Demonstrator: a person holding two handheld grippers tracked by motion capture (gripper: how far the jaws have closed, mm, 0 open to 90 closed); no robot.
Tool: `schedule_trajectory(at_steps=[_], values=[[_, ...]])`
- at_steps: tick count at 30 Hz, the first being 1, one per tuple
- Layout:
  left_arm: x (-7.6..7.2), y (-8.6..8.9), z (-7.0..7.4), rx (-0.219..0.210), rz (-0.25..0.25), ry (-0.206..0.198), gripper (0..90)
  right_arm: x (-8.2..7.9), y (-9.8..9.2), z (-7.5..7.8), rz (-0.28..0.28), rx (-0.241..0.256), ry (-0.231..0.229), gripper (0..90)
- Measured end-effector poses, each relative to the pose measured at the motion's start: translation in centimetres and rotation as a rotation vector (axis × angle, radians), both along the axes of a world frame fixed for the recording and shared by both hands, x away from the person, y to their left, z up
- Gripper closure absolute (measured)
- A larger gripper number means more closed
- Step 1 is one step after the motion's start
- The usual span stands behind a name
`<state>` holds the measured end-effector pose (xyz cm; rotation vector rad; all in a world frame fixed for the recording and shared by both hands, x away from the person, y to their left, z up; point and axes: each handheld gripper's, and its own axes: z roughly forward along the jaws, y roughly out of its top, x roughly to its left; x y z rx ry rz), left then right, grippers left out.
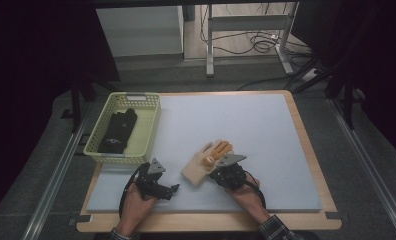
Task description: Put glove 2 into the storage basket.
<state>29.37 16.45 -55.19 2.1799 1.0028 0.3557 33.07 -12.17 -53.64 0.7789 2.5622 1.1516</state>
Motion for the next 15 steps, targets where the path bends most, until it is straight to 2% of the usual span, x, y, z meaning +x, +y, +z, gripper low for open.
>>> schedule_trajectory(at_steps=[7, 15], values=[[0.0, 0.0, 0.0, 0.002, 0.0, 0.0, 0.7, -0.2, -0.7, 0.1, 0.007, 0.002, 0.003, 75.6], [0.0, -0.1, 0.0, 0.001, 0.003, 0.002, 0.6, 0.2, -3.4, 1.1, -0.057, 0.0, -0.023, 66.3]])
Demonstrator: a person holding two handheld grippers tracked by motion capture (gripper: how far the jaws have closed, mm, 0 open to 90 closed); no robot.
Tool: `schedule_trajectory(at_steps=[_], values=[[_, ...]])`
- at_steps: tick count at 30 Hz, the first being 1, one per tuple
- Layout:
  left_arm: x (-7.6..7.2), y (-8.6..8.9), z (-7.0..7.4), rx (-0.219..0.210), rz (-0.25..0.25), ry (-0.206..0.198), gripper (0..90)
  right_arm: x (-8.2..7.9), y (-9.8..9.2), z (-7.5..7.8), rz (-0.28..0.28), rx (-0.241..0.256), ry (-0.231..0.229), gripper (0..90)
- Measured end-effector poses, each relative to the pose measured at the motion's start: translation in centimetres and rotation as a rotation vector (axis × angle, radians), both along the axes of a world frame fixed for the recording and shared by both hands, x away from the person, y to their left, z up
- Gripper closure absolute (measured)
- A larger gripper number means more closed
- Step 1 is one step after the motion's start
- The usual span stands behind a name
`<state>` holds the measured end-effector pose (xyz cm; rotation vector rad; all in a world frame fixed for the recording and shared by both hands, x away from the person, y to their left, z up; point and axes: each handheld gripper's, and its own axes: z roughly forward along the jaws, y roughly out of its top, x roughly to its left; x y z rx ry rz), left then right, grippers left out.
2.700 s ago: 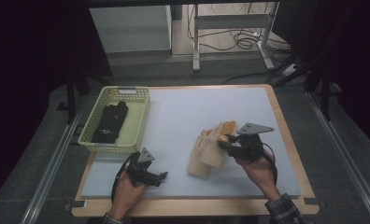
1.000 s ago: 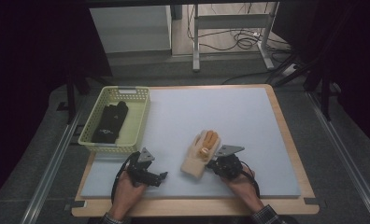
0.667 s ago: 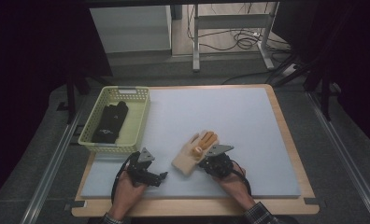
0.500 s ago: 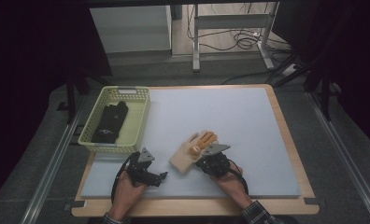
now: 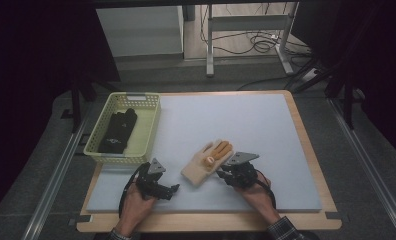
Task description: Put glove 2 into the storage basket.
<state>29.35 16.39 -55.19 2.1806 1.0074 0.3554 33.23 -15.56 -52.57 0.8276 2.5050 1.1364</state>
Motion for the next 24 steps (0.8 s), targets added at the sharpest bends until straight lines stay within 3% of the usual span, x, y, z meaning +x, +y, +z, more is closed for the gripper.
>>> schedule_trajectory(at_steps=[9, 24], values=[[0.0, 0.0, 0.0, 0.005, -0.004, -0.001, 0.9, 0.2, -3.3, 0.8, -0.073, 0.007, -0.017, 54.1], [0.0, 0.1, 0.0, -0.005, 0.003, -0.001, 1.9, 0.4, -8.9, 0.4, -0.221, 0.004, -0.011, 30.8]])
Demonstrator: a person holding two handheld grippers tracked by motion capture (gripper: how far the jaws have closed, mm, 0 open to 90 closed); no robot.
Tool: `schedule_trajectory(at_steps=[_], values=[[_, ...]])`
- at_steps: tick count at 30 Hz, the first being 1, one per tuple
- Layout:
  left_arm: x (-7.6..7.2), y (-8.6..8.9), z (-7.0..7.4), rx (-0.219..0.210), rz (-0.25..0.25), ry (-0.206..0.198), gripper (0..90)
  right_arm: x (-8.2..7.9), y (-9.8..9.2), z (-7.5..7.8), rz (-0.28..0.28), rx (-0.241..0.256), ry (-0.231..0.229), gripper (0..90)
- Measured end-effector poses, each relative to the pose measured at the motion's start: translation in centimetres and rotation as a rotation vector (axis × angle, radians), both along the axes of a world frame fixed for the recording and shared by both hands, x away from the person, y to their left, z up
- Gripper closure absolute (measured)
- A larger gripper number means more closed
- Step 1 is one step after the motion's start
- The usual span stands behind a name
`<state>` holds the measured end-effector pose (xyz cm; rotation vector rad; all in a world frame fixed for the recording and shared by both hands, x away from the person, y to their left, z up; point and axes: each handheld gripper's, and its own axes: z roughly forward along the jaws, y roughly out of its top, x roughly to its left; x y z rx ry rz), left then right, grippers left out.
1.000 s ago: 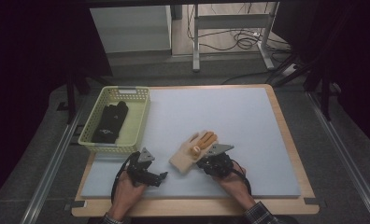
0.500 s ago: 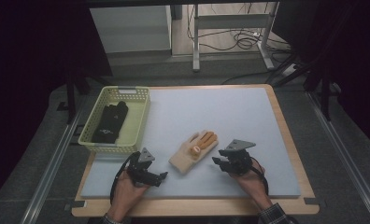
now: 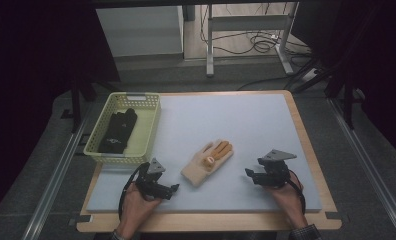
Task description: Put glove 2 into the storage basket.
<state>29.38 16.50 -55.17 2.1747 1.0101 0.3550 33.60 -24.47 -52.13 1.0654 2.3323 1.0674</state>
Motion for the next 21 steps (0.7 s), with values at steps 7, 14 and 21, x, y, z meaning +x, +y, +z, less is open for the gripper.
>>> schedule_trajectory(at_steps=[7, 14, 21], values=[[0.0, 0.0, 0.0, 0.002, -0.002, 0.001, 1.6, 0.1, -1.5, -0.9, -0.047, -0.049, 0.004, 25.4], [0.0, 0.0, 0.0, 0.002, -0.004, 0.006, 1.4, 0.1, -1.5, -1.0, -0.036, -0.055, 0.01, 20.1], [0.1, 0.1, 1.0, -0.02, -0.025, 0.021, 4.1, 0.1, -1.5, -1.0, -0.041, -0.054, 0.011, 19.4]])
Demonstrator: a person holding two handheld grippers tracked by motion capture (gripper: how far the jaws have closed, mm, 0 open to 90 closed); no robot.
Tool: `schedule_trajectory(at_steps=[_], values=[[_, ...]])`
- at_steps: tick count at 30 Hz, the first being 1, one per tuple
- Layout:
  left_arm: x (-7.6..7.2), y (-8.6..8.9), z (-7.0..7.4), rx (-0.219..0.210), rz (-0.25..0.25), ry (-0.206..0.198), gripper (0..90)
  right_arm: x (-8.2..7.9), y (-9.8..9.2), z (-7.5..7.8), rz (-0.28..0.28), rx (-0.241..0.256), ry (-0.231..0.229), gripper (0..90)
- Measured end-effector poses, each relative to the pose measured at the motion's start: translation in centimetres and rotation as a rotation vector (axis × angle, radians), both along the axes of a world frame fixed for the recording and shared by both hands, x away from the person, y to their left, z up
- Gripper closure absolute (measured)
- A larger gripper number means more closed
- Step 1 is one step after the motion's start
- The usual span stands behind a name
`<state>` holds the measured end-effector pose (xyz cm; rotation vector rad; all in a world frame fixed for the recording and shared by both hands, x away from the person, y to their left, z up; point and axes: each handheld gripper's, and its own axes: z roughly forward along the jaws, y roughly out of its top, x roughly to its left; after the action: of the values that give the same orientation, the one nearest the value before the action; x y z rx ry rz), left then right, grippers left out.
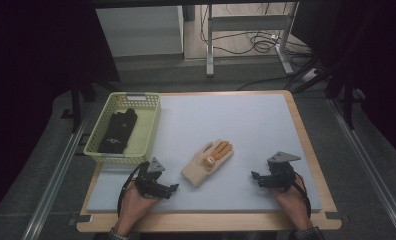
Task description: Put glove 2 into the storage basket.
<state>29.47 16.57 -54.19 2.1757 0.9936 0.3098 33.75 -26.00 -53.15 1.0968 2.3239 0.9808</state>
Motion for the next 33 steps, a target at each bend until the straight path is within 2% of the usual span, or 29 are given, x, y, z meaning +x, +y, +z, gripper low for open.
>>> schedule_trajectory(at_steps=[2, 8, 14, 19, 23, 29, 31, 33], values=[[-0.1, -0.2, 0.8, -0.025, -0.016, -0.004, 3.0, 0.0, 0.0, 0.0, 0.0, 0.0, 0.0, 19.3], [0.4, -2.1, 3.1, -0.052, -0.068, 0.001, 0.0, 0.0, 0.0, 0.0, 0.0, -0.002, -0.001, 19.3], [2.4, -5.2, 3.9, -0.018, -0.107, 0.019, 0.0, 0.0, 0.0, 0.0, 0.0, -0.002, -0.001, 19.3], [4.1, -7.9, 3.6, 0.015, -0.131, 0.047, 0.0, 0.0, 0.0, 0.0, 0.001, -0.002, -0.002, 19.3], [5.3, -10.0, 3.0, 0.065, -0.14, 0.054, 0.0, 0.0, 0.0, 0.0, 0.001, -0.001, -0.001, 19.3], [6.8, -12.4, 1.9, 0.148, -0.121, 0.059, 0.6, 0.0, 0.0, 0.0, 0.001, -0.001, -0.001, 19.3], [7.1, -12.9, 1.7, 0.159, -0.125, 0.067, 2.9, 0.0, 0.0, 0.0, 0.001, -0.001, -0.001, 19.3], [7.2, -13.2, 1.6, 0.154, -0.137, 0.076, 10.7, 0.0, 0.0, 0.0, 0.001, -0.001, -0.001, 19.3]])
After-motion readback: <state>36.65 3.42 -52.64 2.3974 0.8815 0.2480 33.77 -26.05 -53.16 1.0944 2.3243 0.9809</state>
